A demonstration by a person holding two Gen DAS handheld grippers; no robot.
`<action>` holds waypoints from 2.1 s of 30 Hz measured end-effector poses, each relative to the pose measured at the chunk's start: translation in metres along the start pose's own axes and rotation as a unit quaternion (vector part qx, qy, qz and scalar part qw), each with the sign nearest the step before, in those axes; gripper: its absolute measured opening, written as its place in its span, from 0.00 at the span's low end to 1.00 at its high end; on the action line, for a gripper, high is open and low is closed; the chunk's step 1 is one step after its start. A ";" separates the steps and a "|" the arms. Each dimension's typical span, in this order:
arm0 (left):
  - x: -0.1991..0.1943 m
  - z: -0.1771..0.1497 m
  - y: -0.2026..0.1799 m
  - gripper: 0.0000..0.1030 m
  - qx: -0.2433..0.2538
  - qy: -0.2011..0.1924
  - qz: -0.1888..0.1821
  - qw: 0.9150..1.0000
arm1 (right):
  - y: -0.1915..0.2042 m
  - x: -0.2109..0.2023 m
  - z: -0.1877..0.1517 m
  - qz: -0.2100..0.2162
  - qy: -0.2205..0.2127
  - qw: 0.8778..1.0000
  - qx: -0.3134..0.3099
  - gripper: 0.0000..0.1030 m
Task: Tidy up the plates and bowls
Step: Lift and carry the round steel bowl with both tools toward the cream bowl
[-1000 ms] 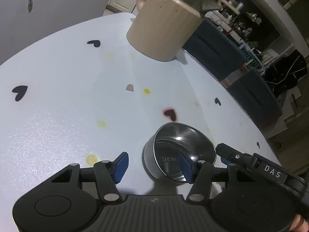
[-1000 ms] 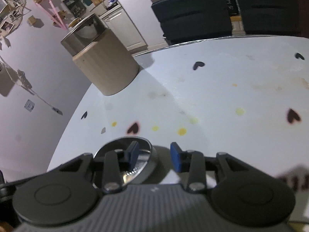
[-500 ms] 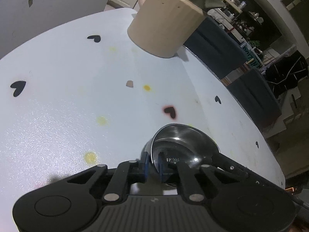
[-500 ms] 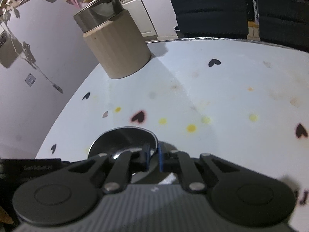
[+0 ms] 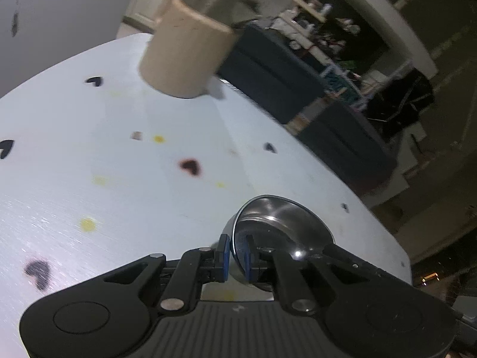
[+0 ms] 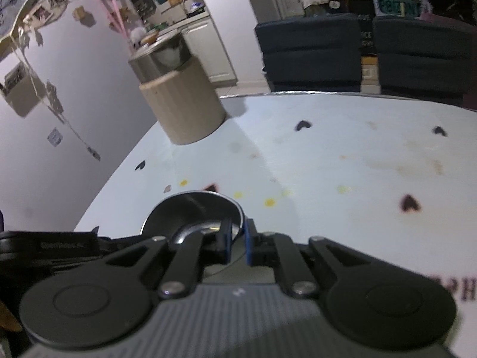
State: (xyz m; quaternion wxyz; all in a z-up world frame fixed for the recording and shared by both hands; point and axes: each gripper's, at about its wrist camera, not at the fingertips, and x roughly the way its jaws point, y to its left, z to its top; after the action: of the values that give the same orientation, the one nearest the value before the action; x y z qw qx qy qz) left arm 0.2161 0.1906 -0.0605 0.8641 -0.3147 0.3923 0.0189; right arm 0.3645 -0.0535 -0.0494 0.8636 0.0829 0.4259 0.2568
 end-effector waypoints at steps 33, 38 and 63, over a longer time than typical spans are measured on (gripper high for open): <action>0.032 -0.125 -0.179 0.10 0.158 0.075 -0.104 0.979 | -0.146 -0.191 -0.092 -0.094 -0.106 0.984 0.105 0.11; 0.046 -0.143 -0.196 0.11 0.180 0.097 -0.107 0.973 | -0.162 -0.205 -0.101 -0.104 -0.118 0.980 0.124 0.11; 0.102 -0.210 -0.240 0.17 0.255 0.188 -0.103 0.943 | -0.205 -0.194 -0.117 -0.172 -0.068 0.969 0.161 0.10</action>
State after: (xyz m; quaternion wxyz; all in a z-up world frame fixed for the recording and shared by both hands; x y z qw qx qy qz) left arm 0.2135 -0.1406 -0.1078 0.8230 -0.1201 0.5048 -0.2310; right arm 0.2518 -0.3374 -0.0619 0.8969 0.1638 0.4099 0.0263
